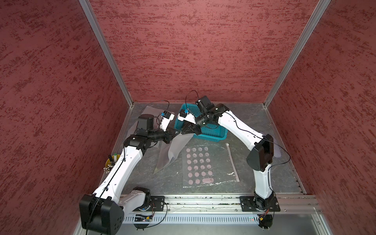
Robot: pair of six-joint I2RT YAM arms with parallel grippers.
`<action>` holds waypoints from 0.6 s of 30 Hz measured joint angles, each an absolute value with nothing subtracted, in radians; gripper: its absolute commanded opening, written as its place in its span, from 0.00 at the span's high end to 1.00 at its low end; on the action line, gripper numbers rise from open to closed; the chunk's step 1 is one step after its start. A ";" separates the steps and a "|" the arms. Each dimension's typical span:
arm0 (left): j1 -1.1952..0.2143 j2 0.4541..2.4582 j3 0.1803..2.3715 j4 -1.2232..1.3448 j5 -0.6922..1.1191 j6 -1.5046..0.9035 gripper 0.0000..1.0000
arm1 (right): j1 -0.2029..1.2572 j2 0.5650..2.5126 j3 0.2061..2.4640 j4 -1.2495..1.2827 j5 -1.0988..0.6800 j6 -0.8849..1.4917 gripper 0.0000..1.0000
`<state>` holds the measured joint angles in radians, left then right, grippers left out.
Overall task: Place the eggplant in a zip-top bag and seal the zipper
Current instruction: Zip the zipper on the zipper food storage bag.
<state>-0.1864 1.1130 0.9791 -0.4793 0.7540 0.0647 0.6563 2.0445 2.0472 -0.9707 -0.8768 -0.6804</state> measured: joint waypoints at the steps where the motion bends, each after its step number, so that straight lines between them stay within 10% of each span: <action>1: -0.186 1.107 0.979 -0.481 0.752 0.065 1.00 | 0.657 2.045 2.049 -0.971 -0.878 -0.680 0.93; 18: -0.056 0.941 0.978 -0.494 0.791 0.057 1.00 | 0.651 2.048 2.078 -0.957 -0.914 -0.679 0.92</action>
<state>-0.0555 0.9413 0.9779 -0.4942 0.7914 0.0574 0.6514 2.0483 2.0777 -0.9573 -0.9138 -0.6792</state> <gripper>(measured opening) 0.047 0.081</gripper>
